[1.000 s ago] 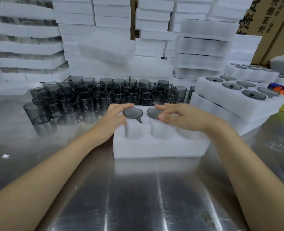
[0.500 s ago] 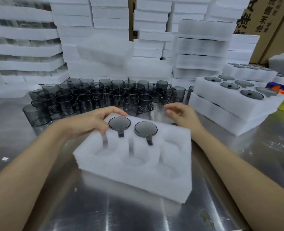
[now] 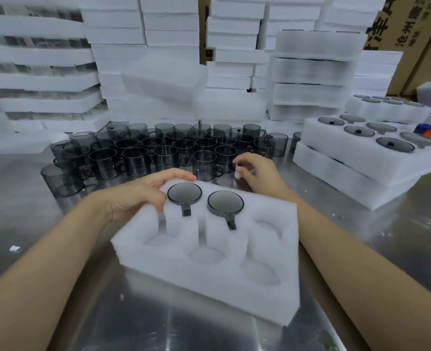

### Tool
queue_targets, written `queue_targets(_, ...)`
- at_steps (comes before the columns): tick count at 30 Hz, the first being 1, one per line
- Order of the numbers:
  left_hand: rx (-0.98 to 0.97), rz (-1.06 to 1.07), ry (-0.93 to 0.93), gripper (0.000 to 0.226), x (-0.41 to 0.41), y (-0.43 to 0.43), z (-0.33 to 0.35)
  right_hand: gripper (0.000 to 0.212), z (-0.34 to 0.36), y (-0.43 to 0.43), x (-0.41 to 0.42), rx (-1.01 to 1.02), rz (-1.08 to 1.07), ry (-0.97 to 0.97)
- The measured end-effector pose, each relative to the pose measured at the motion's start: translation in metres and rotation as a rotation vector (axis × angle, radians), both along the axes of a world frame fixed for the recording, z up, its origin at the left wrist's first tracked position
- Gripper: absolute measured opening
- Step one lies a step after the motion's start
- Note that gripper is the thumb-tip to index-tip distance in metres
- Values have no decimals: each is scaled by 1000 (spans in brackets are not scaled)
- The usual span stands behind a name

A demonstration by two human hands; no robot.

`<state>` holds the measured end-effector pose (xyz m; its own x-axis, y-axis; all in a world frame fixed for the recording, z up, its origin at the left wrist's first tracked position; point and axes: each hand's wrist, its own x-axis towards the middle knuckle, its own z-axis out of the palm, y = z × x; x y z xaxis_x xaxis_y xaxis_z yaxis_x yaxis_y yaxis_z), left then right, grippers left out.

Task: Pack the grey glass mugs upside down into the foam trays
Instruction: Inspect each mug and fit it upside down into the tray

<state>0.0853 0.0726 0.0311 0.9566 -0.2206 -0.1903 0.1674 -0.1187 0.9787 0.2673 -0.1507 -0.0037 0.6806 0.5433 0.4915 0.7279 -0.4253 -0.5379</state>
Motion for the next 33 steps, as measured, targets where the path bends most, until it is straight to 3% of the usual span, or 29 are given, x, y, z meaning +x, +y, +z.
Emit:
queue_targets(11,0,86,-97,68,2,-4,-5,23,12,-17,-5,205,-93,10)
queue_targets(16,45,178,-141,68,2,-13,-6,29,31,-41,-6,385,-178,118)
queue_targets(22,171,268,-219,64,2,-22,-5,15,43,-64,-5,453,-398,269)
queue_targets(29,279,330,-241,60,3,-28,-5,21,59,-79,-9,734,-307,497)
queue_targets(33,359,416,-263,65,6,-36,-6,20,64,-79,-12,693,-229,523)
